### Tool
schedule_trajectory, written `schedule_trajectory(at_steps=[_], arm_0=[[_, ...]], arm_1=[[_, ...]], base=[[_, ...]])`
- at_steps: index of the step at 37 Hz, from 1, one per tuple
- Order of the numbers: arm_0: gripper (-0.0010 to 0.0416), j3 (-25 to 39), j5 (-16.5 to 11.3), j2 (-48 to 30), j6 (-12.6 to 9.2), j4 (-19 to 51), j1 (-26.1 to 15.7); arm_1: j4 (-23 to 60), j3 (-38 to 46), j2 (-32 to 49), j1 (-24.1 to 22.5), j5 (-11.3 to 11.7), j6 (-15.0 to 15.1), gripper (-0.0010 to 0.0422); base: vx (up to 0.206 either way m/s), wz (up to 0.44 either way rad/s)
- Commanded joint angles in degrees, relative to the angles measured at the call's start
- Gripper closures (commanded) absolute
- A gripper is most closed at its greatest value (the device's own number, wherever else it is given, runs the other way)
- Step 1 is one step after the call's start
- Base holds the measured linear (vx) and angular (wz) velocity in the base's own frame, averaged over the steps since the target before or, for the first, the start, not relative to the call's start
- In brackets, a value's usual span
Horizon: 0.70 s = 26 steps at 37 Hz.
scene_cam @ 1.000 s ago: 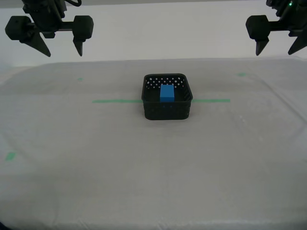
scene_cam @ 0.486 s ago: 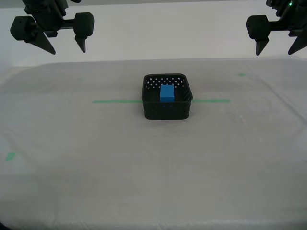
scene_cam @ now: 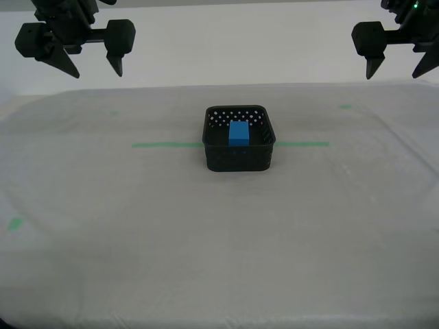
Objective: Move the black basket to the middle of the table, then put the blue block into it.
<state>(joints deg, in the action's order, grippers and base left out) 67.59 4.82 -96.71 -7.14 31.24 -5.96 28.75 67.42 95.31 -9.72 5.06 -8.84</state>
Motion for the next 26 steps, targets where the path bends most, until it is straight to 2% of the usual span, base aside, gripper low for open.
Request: schedule_trajectory(at_steps=[1,26], arm_0=[[0.0007,0.02,0.15,0.02,0.07,-0.02,-0.02],[0.0007,0.02,0.15,0.02,0.07,-0.02,-0.02]], arm_1=[[0.00,0.02,0.02,0.00,-0.13,0.20,0.0012],[-0.15,0.07,0.02,-0.02,-0.13,0.20,0.0012]], base=[[0.000,0.000],[0.000,0.000]])
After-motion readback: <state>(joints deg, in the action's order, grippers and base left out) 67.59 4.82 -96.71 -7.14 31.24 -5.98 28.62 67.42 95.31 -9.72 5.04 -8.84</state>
